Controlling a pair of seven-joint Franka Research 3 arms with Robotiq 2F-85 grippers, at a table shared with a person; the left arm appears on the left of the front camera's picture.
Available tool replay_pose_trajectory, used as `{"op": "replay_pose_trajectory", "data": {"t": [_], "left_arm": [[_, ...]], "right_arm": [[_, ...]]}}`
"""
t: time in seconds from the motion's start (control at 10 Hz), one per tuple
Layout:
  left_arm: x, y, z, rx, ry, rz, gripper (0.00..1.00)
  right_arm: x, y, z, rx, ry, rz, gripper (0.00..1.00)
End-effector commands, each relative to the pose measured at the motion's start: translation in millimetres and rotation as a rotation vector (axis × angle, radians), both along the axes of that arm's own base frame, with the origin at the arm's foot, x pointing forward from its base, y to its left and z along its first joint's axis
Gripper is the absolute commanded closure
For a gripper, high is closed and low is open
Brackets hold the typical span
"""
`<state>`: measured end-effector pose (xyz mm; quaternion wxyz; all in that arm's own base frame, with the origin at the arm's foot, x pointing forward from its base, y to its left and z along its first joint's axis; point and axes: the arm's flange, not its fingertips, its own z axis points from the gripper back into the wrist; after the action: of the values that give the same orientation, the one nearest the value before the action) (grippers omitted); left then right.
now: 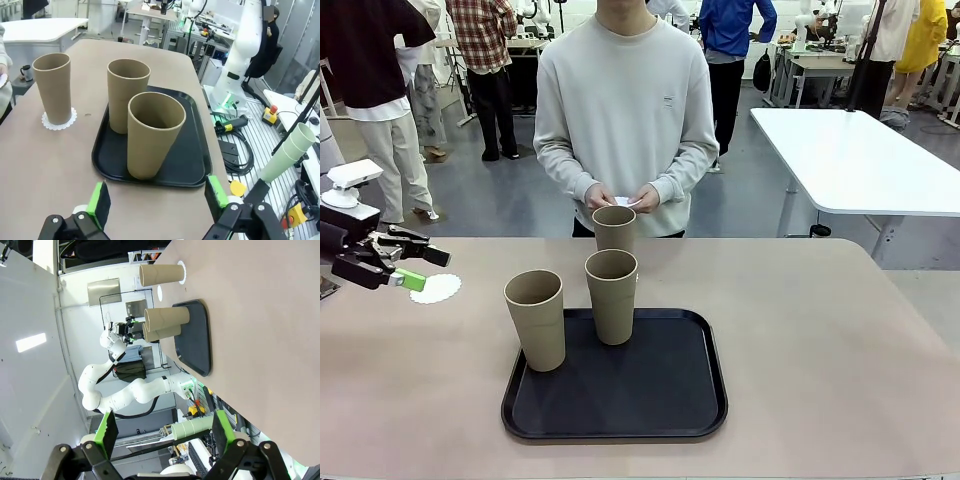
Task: Place coasters on the table and set cups on them.
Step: Take one Reusable plastic cup from the Flat Tray and place it on a coaster set by the human.
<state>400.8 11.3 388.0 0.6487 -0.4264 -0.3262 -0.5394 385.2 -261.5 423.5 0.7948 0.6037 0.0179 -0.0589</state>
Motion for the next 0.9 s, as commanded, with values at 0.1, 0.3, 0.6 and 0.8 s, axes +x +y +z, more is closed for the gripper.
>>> {"op": "replay_pose_trajectory", "data": {"t": [0.1,0.3,0.6,0.8], "left_arm": [[-6.8,-10.9,-29.7,-0.038,-0.109,-0.098,0.0],[-11.0,-20.9,-51.3,-0.083,-0.192,-0.122,0.0],[-1.5,-33.9,-79.2,-0.121,-0.183,-0.042,0.0],[7.3,-46.5,-91.0,-0.126,-0.134,-0.013,0.0]], "right_arm": [[-1.6,0.5,0.3,-0.003,0.004,0.005,0.0],[-1.6,0.5,0.3,-0.003,0.004,0.005,0.0],[-1.6,0.5,0.3,-0.003,0.004,0.005,0.0],[-1.6,0.5,0.3,-0.003,0.004,0.005,0.0]]}}
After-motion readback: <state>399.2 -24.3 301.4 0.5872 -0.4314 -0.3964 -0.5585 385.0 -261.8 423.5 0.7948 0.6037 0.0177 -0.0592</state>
